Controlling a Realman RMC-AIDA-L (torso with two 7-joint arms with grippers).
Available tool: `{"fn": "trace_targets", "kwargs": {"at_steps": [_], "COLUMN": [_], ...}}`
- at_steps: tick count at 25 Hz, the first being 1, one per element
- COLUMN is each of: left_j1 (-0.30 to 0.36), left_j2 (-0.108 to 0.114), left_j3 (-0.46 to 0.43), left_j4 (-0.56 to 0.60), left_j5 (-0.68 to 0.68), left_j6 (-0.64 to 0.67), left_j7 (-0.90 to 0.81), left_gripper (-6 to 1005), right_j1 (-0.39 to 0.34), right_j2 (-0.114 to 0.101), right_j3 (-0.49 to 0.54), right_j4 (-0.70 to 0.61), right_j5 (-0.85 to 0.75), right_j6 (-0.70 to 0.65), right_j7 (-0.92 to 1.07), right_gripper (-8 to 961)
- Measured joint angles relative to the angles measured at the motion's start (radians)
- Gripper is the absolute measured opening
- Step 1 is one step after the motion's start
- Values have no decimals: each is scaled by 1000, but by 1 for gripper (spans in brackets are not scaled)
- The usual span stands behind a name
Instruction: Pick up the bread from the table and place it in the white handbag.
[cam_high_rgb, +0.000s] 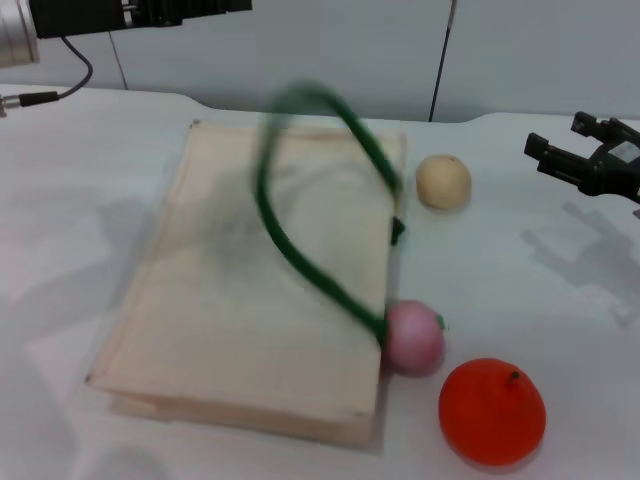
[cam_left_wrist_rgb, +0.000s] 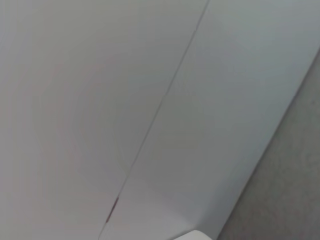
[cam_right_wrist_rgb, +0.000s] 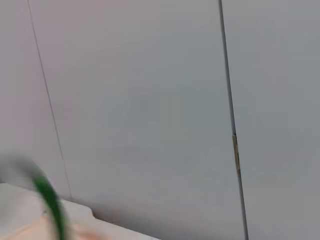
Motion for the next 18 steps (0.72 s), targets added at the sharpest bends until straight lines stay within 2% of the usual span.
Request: {"fn": "trace_targets", "kwargs": {"at_steps": [6, 12, 15, 17, 18], "left_j1": [-1, 47, 95, 137, 185], "left_j2": [-6, -32, -68, -101, -137], "left_j3": [0, -2, -3, -3, -5], "left_j4": [0, 0, 7, 39, 102], "left_j5": [8, -174, -309, -427, -563], "left_j6": [-12, -24, -24, -23, -23], "left_j7": [-1, 54, 141, 292, 481], "left_gripper": [336, 610, 693, 747, 775], "right_j1": [-2, -26, -33, -41, -46], "right_j2": [3, 7, 7, 7, 7], "right_j3": [5, 10, 13, 16, 18], "right_j4": [8, 19, 32, 44, 53], "right_j5": [39, 115, 141, 168, 181], "right_j6": [-3, -3, -4, -6, -8], "right_j7": [-12, -69, -96, -124, -140], "right_gripper": [873, 875, 875, 876, 876]}}
